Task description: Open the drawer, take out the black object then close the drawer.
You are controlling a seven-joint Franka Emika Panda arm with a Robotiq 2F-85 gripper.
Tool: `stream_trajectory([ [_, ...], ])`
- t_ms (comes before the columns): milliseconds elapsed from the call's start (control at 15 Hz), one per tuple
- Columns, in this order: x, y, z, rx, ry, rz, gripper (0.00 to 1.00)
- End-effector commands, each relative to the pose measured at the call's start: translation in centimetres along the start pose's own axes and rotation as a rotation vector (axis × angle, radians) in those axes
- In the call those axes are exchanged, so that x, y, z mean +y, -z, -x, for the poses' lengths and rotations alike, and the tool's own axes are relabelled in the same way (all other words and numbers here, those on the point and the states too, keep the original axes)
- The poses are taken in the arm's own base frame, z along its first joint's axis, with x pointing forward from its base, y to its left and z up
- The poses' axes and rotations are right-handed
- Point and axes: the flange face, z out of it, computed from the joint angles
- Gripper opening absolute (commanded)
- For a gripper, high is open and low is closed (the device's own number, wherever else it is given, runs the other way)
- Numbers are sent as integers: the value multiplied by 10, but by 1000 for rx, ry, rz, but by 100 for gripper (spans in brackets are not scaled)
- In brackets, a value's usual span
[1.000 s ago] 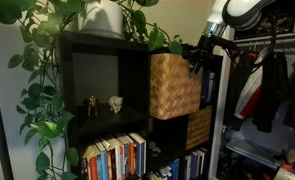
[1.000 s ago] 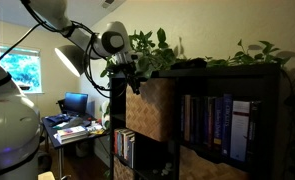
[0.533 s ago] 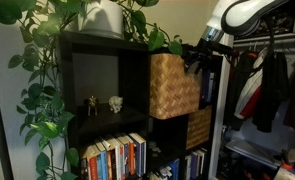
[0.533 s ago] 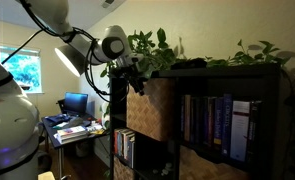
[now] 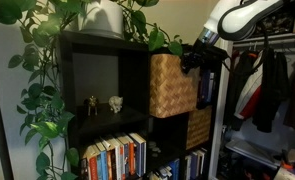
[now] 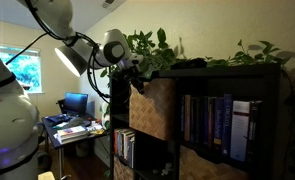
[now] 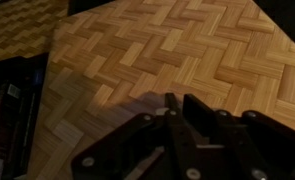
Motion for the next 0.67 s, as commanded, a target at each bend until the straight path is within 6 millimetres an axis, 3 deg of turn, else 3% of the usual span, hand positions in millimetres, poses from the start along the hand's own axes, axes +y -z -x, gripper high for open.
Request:
stream_trajectory([
  [0,3,-16,-13,44,-13,-1,1],
  [600,-1,-35,-32,68,-8,-23,4],
])
